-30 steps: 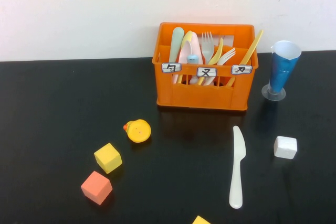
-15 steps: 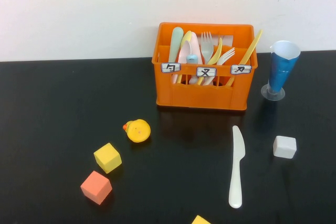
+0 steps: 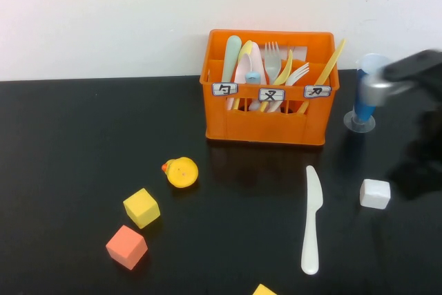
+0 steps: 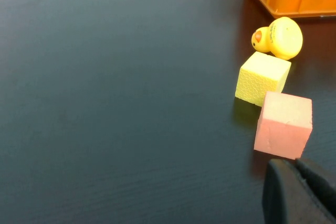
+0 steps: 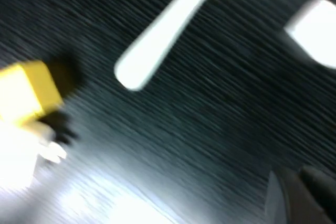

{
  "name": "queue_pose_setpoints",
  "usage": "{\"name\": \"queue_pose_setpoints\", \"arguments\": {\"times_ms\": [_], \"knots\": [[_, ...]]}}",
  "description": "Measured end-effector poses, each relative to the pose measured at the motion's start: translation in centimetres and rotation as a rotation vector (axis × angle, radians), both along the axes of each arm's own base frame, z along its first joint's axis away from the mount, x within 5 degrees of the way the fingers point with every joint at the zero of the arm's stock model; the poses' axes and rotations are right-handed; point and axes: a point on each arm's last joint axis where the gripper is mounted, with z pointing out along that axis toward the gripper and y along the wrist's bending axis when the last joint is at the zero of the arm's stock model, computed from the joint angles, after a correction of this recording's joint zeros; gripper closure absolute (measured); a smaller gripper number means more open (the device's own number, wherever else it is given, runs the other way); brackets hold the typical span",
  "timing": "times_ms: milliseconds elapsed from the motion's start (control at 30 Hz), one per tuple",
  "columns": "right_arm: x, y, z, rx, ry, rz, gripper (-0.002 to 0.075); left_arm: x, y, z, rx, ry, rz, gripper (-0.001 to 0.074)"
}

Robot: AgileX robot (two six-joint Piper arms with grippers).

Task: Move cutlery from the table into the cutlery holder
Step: Pick up the knife

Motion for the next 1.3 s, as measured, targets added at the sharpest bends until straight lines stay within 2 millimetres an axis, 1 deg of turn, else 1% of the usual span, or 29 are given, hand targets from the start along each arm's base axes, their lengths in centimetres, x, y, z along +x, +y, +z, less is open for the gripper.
{"name": "queue_pose_setpoints", "arguments": {"times_ms": [100,167,233,300,367,433,533,700,767,1000,1300], "knots": [[1.6,2.1,-1.9,0.053,0.041,-0.034,0.0678,0.0,0.0,0.0,0.0,0.0,0.0,0.0736],[2.5,3.4,-3.1,0.076,0.051,-0.045,0.0635,0.0,0.0,0.0,0.0,0.0,0.0,0.0736],[2.8,4.8,-4.2,0.078,0.055,-0.071,0.056,0.0,0.0,0.0,0.0,0.0,0.0,0.0736],[2.9,6.1,-5.2,0.055,0.039,-0.109,0.0452,0.0,0.0,0.0,0.0,0.0,0.0,0.0736],[3.0,7.2,-6.0,0.024,0.002,-0.149,0.0364,0.0,0.0,0.0,0.0,0.0,0.0,0.0736],[3.1,8.2,-6.7,-0.001,-0.032,-0.183,0.0315,0.0,0.0,0.0,0.0,0.0,0.0,0.0736],[3.6,9.3,-8.0,-0.021,-0.035,-0.219,0.0307,0.0,0.0,0.0,0.0,0.0,0.0,0.0736],[4.5,10.3,-10.4,-0.045,0.013,-0.248,0.034,0.0,0.0,0.0,0.0,0.0,0.0,0.0736],[4.7,10.5,-10.9,-0.048,0.028,-0.256,0.0355,0.0,0.0,0.0,0.0,0.0,0.0,0.0736],[4.8,10.6,-12.0,-0.072,0.064,-0.294,0.0385,0.0,0.0,0.0,0.0,0.0,0.0,0.0736],[5.0,10.5,-12.9,-0.115,0.09,-0.312,0.0389,0.0,0.0,0.0,0.0,0.0,0.0,0.0736]]}}
